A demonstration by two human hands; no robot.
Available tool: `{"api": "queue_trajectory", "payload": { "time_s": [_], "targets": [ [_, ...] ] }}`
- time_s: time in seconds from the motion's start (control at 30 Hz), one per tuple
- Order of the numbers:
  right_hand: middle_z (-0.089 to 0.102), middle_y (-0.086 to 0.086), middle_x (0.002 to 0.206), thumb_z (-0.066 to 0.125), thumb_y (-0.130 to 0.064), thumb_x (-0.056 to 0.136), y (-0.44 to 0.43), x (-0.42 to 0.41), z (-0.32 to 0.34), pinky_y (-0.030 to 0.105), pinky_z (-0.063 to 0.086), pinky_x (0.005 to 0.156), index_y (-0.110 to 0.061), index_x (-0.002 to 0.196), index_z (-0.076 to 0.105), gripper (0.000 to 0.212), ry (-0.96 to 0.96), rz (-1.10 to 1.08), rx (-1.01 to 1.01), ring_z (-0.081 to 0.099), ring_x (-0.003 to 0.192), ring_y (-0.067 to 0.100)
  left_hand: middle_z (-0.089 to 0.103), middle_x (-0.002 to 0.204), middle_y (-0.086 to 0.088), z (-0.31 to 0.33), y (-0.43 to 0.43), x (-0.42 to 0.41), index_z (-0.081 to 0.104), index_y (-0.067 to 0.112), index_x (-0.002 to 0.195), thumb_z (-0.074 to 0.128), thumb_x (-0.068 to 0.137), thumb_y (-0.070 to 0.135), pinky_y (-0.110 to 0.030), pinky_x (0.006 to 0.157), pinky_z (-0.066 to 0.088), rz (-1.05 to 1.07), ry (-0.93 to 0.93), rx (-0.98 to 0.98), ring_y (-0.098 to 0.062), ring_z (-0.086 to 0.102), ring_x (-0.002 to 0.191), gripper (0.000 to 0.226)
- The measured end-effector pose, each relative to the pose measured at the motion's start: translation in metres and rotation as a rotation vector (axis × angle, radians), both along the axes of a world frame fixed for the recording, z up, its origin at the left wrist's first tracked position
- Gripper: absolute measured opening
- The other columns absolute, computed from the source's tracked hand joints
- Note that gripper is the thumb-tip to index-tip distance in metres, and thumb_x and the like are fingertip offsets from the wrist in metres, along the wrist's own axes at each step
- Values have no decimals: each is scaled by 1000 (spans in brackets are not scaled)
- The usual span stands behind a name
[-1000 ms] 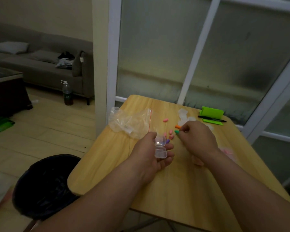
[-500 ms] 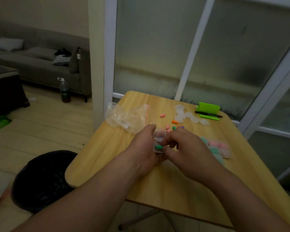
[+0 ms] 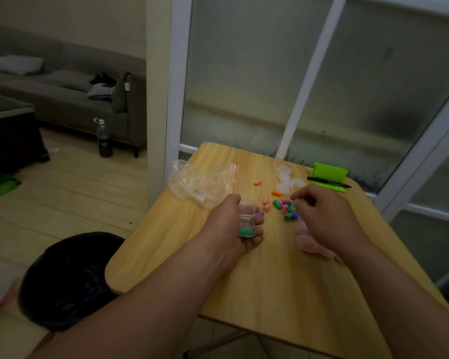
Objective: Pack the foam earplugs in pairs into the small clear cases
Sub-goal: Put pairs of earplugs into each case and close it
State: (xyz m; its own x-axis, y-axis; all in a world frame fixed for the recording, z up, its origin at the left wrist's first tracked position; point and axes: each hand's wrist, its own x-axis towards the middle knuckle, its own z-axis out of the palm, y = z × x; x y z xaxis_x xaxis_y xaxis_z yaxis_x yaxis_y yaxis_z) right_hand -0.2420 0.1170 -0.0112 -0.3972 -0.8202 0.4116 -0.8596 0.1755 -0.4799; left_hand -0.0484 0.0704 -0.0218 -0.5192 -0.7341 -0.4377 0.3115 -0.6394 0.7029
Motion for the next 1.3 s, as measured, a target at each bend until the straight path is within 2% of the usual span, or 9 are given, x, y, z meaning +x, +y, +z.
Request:
{"api": "queue_trajectory", "payload": {
  "time_s": [0.13, 0.23, 0.33, 0.6, 0.77, 0.93, 1.03, 1.17, 1.3],
  "targets": [
    [72, -5, 106, 64, -18, 96, -35, -20, -7, 36, 54, 81, -28, 109, 78, 21, 149, -28, 160, 66, 94, 13, 59, 71, -8, -1, -1, 0, 63, 9, 104, 37, 108, 44, -22, 49, 43, -5, 0, 10, -17, 48, 52, 44],
    [74, -3, 106, 62, -21, 95, -61, -23, -8, 40, 60, 81, -32, 112, 78, 26, 237, -5, 288, 72, 86, 12, 59, 69, -8, 0, -3, -1, 62, 9, 107, 37, 108, 44, -23, 50, 42, -6, 8, 2, -18, 48, 52, 44],
    [76, -2, 113, 63, -29, 93, -80, -25, -9, 37, 61, 84, -34, 119, 77, 30, 352, -30, 419, 72, 98, 19, 60, 70, -8, 1, -2, -1, 62, 8, 107, 37, 108, 44, -24, 52, 43, -8, 7, -4, -18, 49, 53, 44],
    [75, 1, 108, 70, -31, 88, -92, -24, -16, 33, 54, 76, -29, 97, 81, 15, 448, -59, 445, 69, 97, 25, 63, 77, -9, 1, -5, 1, 64, 8, 113, 37, 108, 45, -23, 52, 46, -9, -6, -24, -17, 52, 56, 46],
    [75, -3, 101, 68, -22, 87, -85, -19, -6, 32, 52, 73, -28, 94, 77, 13, 305, -33, 327, 68, 91, 20, 61, 75, -8, 0, -2, 1, 63, 9, 108, 36, 109, 45, -24, 52, 44, -23, 0, -26, -18, 50, 56, 45],
    [69, -8, 86, 69, -15, 92, -32, 4, 19, 28, 42, 62, -27, 105, 70, 17, -52, 48, 39, 65, 75, 5, 61, 76, -8, 1, -1, -2, 66, 6, 121, 38, 108, 46, -26, 53, 45, -28, -1, -27, -18, 51, 55, 51],
    [73, -13, 97, 66, -16, 99, 9, 23, 25, 20, 48, 69, -31, 109, 74, 20, -219, 130, -47, 65, 85, -8, 61, 73, -7, 2, 2, -3, 68, 7, 112, 38, 107, 47, -27, 55, 45, -51, 5, -31, -18, 52, 55, 50],
    [75, -5, 92, 75, -19, 94, 36, 40, 14, 31, 54, 74, -27, 101, 75, 10, -441, 176, -105, 69, 85, 10, 60, 70, -5, 2, 8, -7, 67, 9, 107, 36, 107, 47, -28, 57, 43, -72, 12, -37, -17, 50, 56, 49],
    [73, -1, 88, 76, -15, 91, 39, 50, 2, 37, 57, 74, -24, 96, 72, 12, -435, 182, -90, 70, 82, 14, 61, 72, -7, 1, 15, -12, 64, 9, 107, 37, 107, 46, -29, 57, 43, -75, 32, -36, -17, 50, 55, 45]
  ]
}}
